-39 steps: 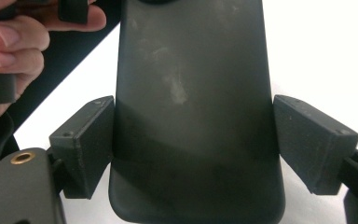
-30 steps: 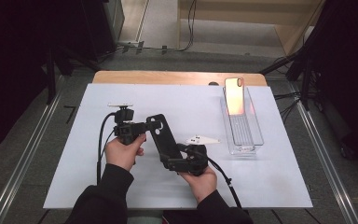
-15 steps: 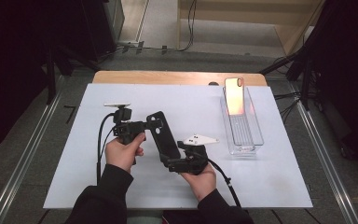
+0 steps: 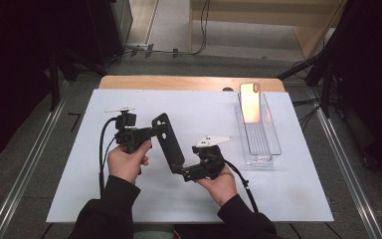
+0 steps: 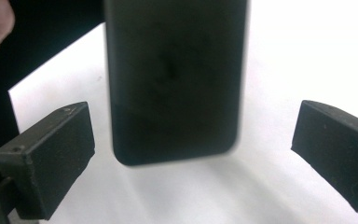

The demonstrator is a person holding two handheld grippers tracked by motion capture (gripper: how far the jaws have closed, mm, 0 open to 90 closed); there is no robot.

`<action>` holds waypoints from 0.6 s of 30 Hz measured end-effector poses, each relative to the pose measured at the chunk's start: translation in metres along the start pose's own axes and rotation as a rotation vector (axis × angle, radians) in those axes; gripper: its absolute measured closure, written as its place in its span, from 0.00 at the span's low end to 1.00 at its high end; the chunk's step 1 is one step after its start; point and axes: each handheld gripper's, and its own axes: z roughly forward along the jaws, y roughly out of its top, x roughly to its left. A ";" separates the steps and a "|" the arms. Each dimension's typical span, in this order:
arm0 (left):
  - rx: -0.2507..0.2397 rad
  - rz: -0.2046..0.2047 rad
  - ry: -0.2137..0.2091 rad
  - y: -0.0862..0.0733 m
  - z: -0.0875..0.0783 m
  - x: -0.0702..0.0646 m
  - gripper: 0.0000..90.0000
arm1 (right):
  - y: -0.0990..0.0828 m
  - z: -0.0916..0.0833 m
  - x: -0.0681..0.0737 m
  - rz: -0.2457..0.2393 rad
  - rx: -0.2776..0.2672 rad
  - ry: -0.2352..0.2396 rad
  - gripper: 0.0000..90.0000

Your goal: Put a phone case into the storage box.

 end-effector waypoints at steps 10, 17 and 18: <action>-0.022 0.107 0.030 -0.003 -0.002 -0.002 0.88 | 0.008 -0.016 -0.016 -0.016 0.057 0.036 0.00; -0.033 0.186 0.025 -0.006 -0.002 -0.005 0.88 | 0.008 -0.026 -0.022 -0.077 0.121 0.055 0.00; -0.035 0.194 0.027 -0.006 -0.002 -0.005 0.88 | 0.008 -0.027 -0.023 -0.080 0.131 0.056 0.00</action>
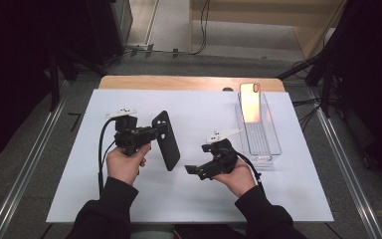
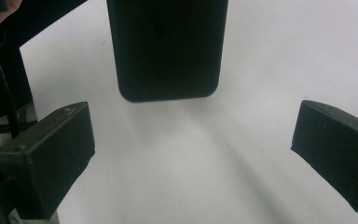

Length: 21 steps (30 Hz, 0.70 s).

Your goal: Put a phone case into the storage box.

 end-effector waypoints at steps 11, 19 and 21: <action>-0.058 0.142 -0.012 -0.003 -0.003 -0.005 0.88 | -0.008 -0.007 -0.010 -0.014 0.013 0.024 0.00; -0.049 0.199 -0.038 -0.007 0.001 -0.007 0.88 | -0.012 -0.011 -0.013 -0.060 0.032 0.032 0.00; -0.052 0.211 -0.050 -0.008 0.002 -0.008 0.88 | -0.011 -0.012 -0.013 -0.058 0.028 0.033 0.00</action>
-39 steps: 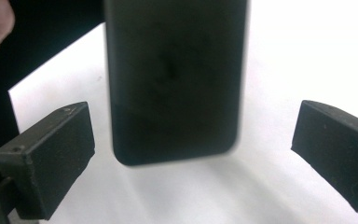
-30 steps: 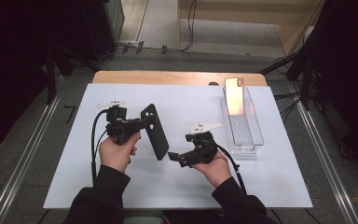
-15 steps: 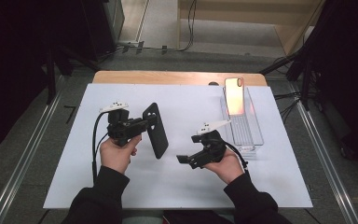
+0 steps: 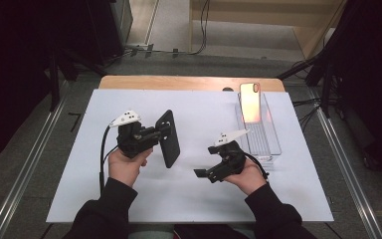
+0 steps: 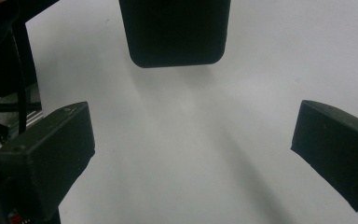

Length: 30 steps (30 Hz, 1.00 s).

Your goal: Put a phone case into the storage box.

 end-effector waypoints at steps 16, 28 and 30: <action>0.022 -0.003 -0.027 -0.007 0.008 -0.016 0.88 | 0.018 -0.012 0.012 0.010 -0.095 -0.035 0.00; 0.025 -0.017 -0.042 -0.008 0.005 -0.026 0.88 | 0.036 -0.002 0.020 -0.013 -0.118 -0.055 0.00; 0.026 -0.022 -0.042 -0.009 0.006 -0.027 0.88 | 0.039 0.000 0.022 -0.020 -0.113 -0.069 0.00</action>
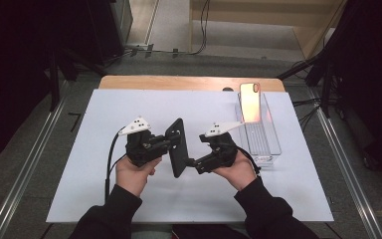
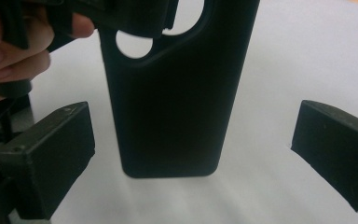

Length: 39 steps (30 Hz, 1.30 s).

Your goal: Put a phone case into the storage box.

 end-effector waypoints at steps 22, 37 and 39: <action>0.009 -0.022 -0.018 -0.004 0.004 -0.010 0.88 | 0.013 0.023 0.005 0.055 -0.057 0.037 0.00; 0.013 -0.019 -0.009 0.000 0.003 -0.015 0.64 | 0.012 0.018 0.005 0.006 -0.066 -0.003 0.13; 0.013 -0.025 -0.004 0.001 0.002 -0.015 0.57 | 0.011 0.018 0.003 0.012 -0.064 -0.010 0.13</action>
